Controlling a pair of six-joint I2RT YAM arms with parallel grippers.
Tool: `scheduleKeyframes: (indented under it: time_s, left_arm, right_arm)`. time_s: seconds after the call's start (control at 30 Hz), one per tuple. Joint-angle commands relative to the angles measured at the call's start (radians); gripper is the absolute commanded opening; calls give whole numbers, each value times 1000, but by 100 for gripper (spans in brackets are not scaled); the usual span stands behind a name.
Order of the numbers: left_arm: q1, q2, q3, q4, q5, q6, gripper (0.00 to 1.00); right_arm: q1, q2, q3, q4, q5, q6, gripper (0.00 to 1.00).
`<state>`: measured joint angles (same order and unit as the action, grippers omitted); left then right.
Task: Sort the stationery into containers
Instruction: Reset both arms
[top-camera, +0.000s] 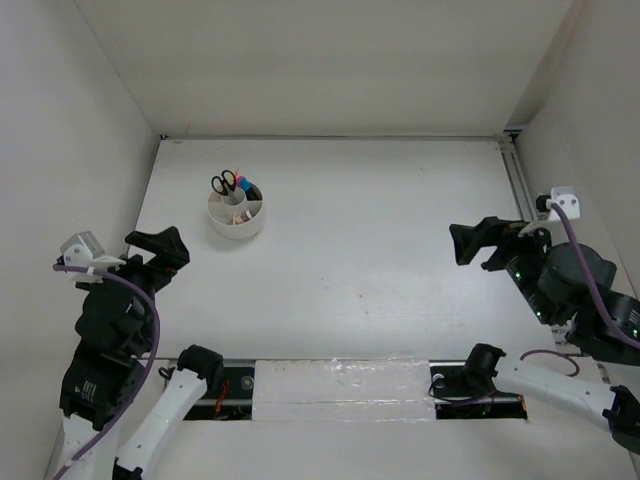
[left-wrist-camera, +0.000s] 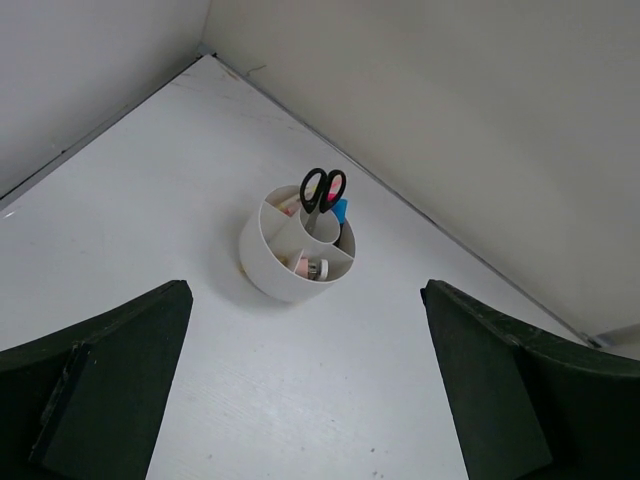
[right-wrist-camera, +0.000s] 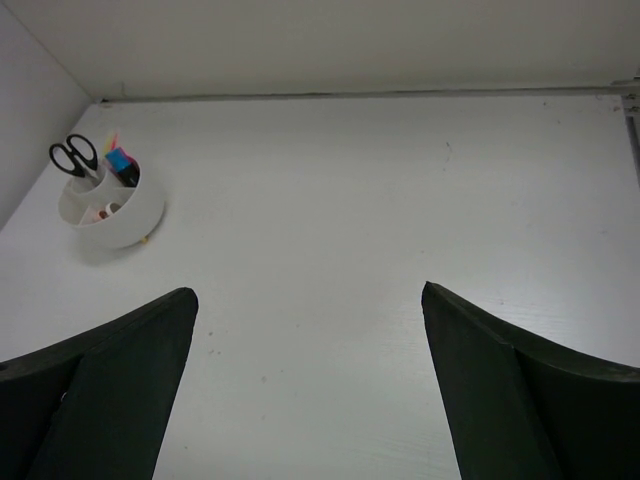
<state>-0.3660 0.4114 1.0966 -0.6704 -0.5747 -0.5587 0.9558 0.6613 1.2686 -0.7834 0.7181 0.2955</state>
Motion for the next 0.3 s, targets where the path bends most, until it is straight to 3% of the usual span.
scheduleKeyframes:
  time_s: [0.0, 0.27]
  left_arm:
    - [1, -52, -29, 3, -40, 28, 100]
    - [1, -125, -99, 43, -31, 6, 100]
  right_arm:
    - [-2, -40, 34, -37, 37, 14, 100]
    - [-2, -75, 34, -47, 37, 24, 100]
